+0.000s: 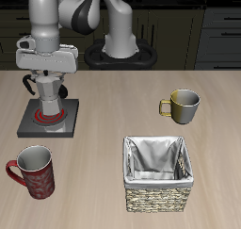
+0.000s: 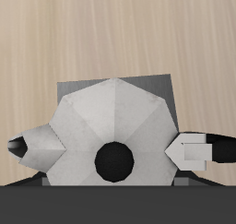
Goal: Place the moka pot on the stove and turn off the stove
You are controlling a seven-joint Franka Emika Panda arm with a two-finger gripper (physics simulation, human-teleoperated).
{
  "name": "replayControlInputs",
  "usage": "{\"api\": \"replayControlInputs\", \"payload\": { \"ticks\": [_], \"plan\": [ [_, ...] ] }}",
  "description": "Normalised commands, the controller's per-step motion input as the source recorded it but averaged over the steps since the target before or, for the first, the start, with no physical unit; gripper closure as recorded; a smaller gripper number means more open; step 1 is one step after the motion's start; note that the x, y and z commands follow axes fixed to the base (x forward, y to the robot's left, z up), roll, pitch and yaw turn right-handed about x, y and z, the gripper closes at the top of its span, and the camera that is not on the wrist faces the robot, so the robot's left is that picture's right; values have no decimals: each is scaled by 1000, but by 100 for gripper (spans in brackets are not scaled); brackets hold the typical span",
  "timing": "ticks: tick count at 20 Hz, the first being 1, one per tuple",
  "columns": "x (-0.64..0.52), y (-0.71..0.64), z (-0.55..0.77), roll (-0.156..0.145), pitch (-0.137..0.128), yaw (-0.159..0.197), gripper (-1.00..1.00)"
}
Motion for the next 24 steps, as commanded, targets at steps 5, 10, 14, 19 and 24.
{"api": "replayControlInputs", "payload": {
  "ticks": [5, 10, 14, 19, 24],
  "plan": [
    [-26, 44, -221, -1, 31, 14, 100],
    [-19, -24, -113, -12, 17, -5, 100],
    [-60, 23, -156, -6, 21, 20, 100],
    [-44, 6, -126, -18, 23, 14, 100],
    [-47, -33, -55, -56, 28, -3, -100]
  ]
}}
